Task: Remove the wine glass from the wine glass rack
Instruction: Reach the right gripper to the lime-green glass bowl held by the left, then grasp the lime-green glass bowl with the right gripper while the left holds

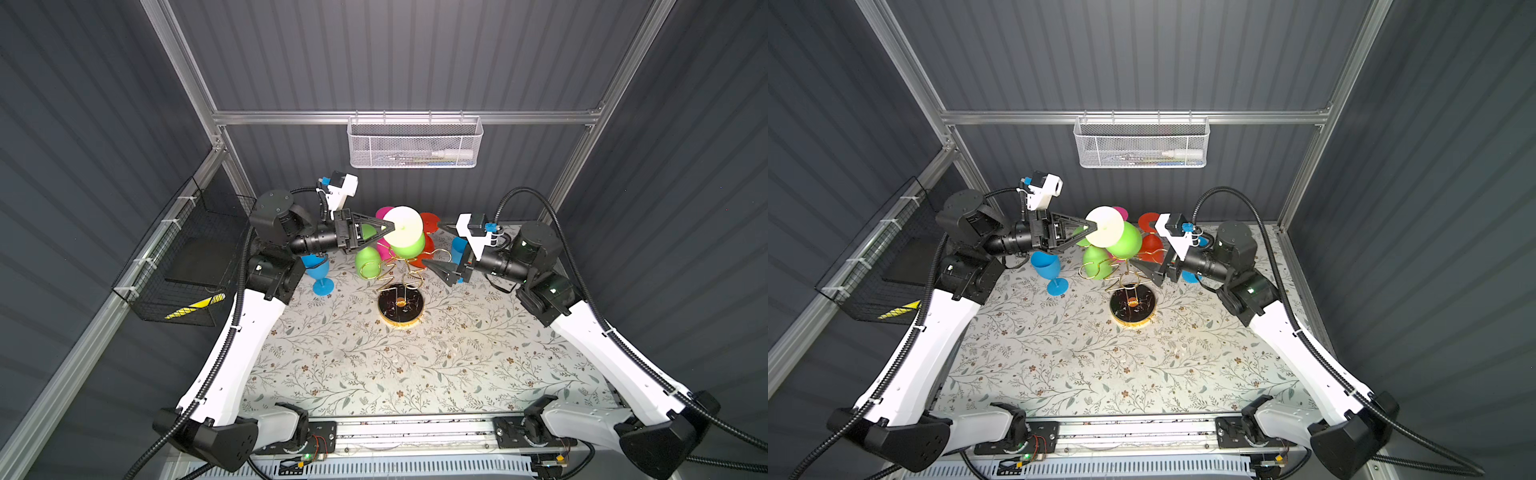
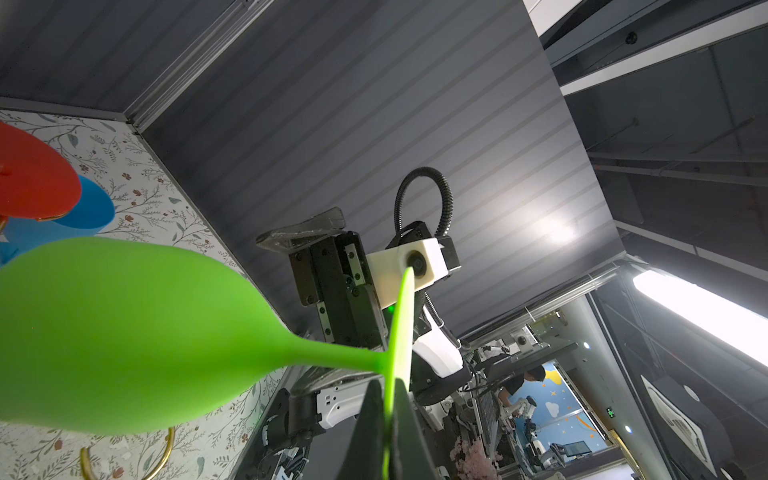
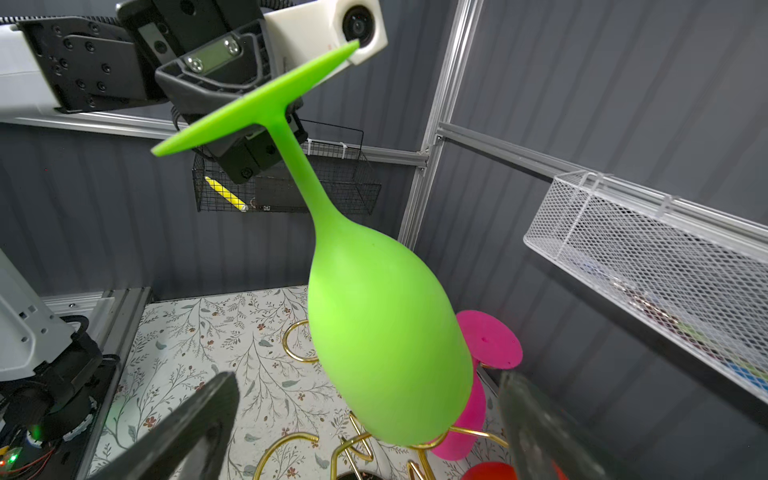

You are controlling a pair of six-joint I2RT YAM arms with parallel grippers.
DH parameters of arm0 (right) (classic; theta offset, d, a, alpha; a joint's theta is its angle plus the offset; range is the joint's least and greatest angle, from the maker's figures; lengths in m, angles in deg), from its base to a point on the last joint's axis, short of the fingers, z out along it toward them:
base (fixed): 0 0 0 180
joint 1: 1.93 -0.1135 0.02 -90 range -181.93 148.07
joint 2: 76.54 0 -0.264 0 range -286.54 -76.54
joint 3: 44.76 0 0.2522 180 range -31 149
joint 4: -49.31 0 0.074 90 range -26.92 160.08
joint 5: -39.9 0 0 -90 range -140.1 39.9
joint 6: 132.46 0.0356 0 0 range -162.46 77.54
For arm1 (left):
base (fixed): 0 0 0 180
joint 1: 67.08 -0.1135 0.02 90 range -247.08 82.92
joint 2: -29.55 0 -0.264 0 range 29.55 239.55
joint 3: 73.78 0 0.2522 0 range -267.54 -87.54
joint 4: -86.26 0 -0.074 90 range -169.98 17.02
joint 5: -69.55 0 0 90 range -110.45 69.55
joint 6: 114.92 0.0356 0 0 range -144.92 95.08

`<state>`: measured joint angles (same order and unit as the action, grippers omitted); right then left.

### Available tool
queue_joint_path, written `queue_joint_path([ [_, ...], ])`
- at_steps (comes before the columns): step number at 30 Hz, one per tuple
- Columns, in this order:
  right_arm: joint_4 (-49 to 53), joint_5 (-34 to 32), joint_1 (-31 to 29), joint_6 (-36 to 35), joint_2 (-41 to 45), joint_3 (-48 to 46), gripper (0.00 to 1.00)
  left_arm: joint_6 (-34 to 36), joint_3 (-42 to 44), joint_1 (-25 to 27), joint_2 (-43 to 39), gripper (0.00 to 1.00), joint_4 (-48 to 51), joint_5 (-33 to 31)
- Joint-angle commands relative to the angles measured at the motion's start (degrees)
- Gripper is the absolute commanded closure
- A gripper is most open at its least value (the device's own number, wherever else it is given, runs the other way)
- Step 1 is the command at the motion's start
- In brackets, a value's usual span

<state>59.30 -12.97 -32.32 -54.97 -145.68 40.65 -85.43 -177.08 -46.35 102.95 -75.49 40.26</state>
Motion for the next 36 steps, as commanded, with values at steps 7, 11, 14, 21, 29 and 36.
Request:
queue_joint_path([
  [7, -4.7, -0.2, -2.5, -2.2, -5.6, 4.9, 0.01, -3.2, 0.5, 0.7, -0.4, 1.0, -5.7, 1.7],
  [11, -5.2, 0.2, -3.3, -1.8, -8.0, 6.2, 0.01, -4.2, 0.8, 0.9, -0.3, 1.0, -6.9, 1.7],
  [14, -6.3, -0.6, -3.9, -1.5, -9.3, 6.5, 0.01, -4.6, 0.8, 1.0, -0.2, 1.0, -7.5, 1.7],
  [21, -5.7, -3.1, -5.1, -2.1, -11.0, 7.7, 0.03, -6.3, 1.2, 1.1, -0.6, 1.0, -9.9, 1.9],
  [29, -4.8, -4.5, -5.5, -2.0, -9.6, 6.4, 0.19, -6.1, 0.8, 1.1, -0.4, 1.0, -10.0, 1.9],
  [36, -2.5, -6.5, -6.5, -3.0, -6.2, 4.2, 0.29, -5.6, 1.5, 1.1, -0.5, 1.0, -10.3, 0.9],
])
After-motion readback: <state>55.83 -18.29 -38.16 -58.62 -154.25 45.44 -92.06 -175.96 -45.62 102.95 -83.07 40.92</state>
